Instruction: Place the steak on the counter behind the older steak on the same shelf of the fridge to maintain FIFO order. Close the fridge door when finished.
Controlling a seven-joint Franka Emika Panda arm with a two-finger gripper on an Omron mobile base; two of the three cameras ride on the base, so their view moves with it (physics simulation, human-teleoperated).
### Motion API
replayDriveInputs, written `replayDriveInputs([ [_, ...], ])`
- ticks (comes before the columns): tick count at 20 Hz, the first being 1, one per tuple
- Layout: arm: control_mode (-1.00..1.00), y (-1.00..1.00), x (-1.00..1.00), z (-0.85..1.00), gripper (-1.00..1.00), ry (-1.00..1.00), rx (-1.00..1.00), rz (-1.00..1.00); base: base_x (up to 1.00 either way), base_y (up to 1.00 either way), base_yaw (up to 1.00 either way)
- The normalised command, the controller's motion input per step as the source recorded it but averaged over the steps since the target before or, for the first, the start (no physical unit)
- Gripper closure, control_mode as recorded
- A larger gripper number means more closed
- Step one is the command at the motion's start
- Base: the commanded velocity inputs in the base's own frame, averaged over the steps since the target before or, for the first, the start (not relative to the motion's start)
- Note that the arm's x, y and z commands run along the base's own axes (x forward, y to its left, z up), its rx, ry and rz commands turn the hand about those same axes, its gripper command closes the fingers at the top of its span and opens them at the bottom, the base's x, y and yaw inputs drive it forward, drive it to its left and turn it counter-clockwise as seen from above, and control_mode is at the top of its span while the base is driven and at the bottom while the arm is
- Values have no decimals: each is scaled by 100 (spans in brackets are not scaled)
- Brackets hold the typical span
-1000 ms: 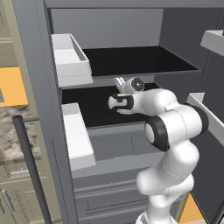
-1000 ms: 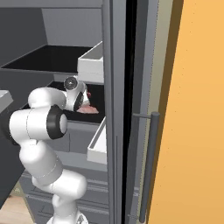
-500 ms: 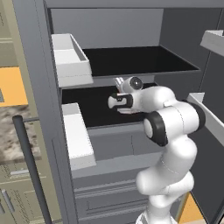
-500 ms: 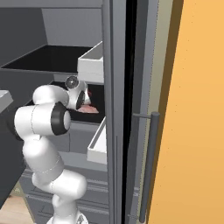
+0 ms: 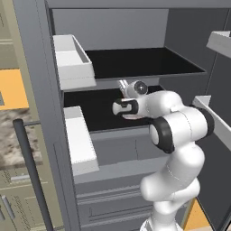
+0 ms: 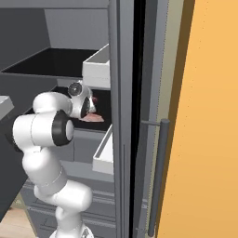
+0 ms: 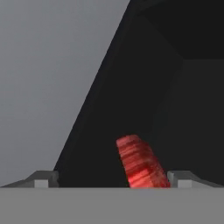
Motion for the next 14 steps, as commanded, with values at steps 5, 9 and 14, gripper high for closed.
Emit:
replayDriveInputs([
  [5, -100, -30, -68, 19, -100, -1, 0, -6, 0, 0, 0],
  [9, -100, -31, -18, 47, -100, 0, 0, -4, 0, 0, 0],
  [14, -100, -12, -9, 44, -100, 0, -1, 0, 0, 0, 0],
])
